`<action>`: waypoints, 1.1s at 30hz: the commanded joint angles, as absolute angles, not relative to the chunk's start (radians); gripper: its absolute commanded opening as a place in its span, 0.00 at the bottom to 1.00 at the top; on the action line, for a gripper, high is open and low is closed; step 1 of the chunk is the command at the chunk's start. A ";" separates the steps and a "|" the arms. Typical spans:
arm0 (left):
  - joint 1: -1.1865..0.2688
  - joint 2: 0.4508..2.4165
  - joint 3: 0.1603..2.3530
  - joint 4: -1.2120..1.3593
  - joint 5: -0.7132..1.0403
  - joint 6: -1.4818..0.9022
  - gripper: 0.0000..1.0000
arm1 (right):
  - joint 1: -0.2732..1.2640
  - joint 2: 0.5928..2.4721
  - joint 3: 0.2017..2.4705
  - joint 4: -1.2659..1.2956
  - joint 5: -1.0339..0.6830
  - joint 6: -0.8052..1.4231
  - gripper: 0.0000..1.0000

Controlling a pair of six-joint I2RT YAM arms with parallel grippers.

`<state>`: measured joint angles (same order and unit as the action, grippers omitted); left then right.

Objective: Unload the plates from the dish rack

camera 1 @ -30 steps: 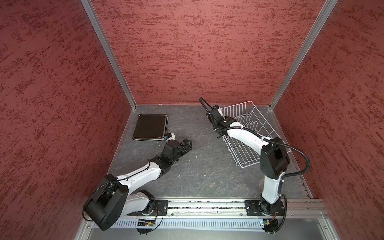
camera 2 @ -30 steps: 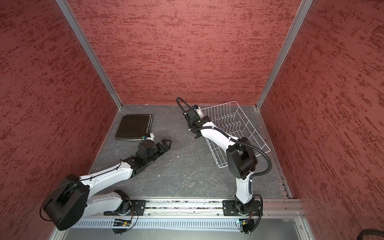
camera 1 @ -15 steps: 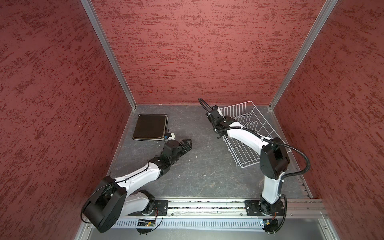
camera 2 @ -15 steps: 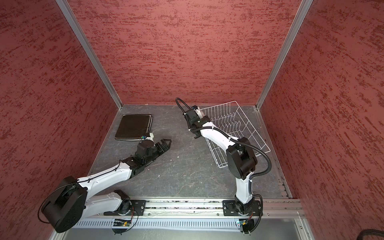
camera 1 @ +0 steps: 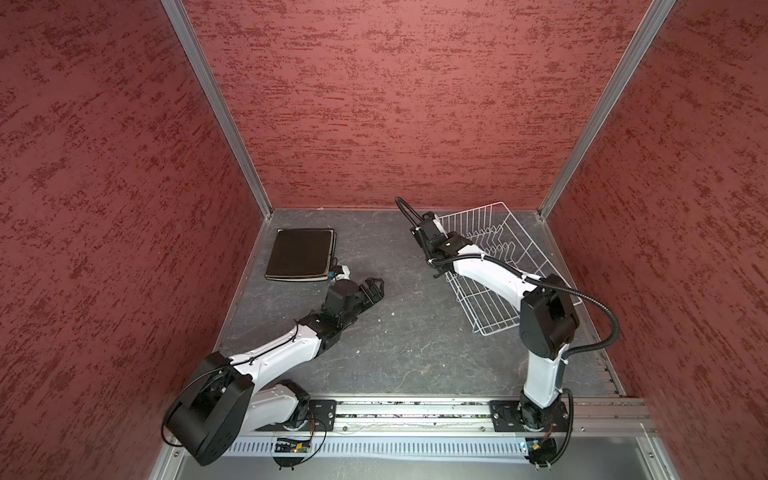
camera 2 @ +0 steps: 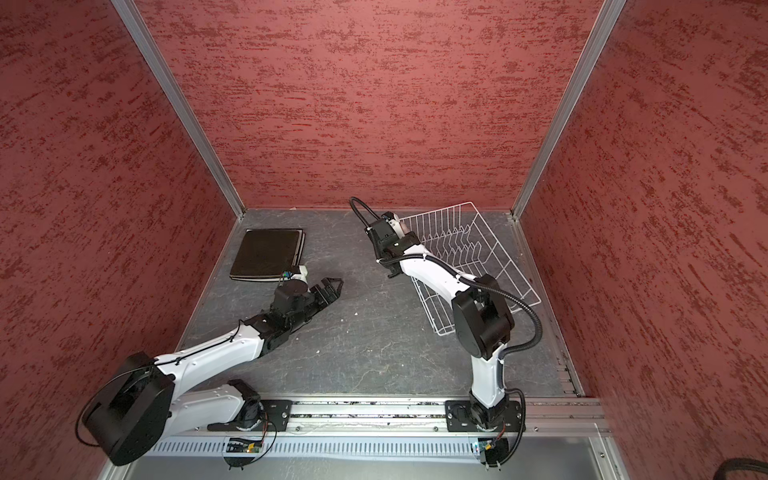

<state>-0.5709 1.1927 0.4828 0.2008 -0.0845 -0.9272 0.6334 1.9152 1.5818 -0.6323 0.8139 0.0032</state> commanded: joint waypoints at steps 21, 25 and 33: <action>-0.574 1.177 0.486 0.198 -0.085 -0.911 1.00 | 0.663 1.825 1.549 -0.489 0.908 -0.077 0.00; -0.574 1.180 0.489 0.198 -0.083 -0.912 1.00 | 0.668 1.802 1.539 -0.472 0.916 -0.079 0.00; -0.574 1.184 0.492 0.198 -0.081 -0.913 1.00 | 0.673 1.772 1.527 -0.449 0.936 -0.094 0.00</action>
